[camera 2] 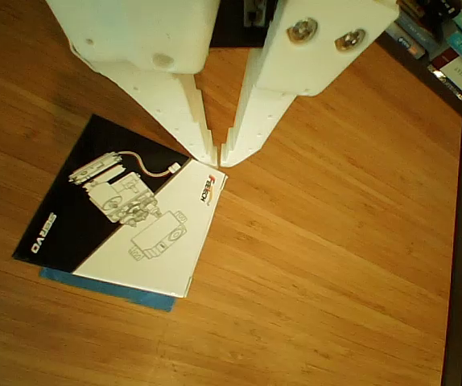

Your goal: Push the box on top of the target

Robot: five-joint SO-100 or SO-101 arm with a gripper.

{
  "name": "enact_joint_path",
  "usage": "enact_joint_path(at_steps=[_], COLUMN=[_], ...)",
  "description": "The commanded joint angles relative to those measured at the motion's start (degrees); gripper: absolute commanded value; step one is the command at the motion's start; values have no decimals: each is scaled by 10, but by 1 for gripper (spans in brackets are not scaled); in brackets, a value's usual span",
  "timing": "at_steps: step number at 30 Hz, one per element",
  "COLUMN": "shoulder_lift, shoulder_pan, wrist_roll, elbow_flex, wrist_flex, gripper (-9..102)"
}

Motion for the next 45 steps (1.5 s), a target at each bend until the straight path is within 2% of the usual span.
enact_joint_path(at_steps=[1,12,21,30,39,45], shoulder_lift=[8,16,82,242,397,471], shoulder_pan=[1,-44,-47,-36,-34,-20], wrist_roll=[0,17,-114,-273,-294,-390], elbow_flex=[-16,-79,-141,-25,72,105], wrist_flex=[-4,29,91,137,145,194], gripper=[0,0,0,0,0,0])
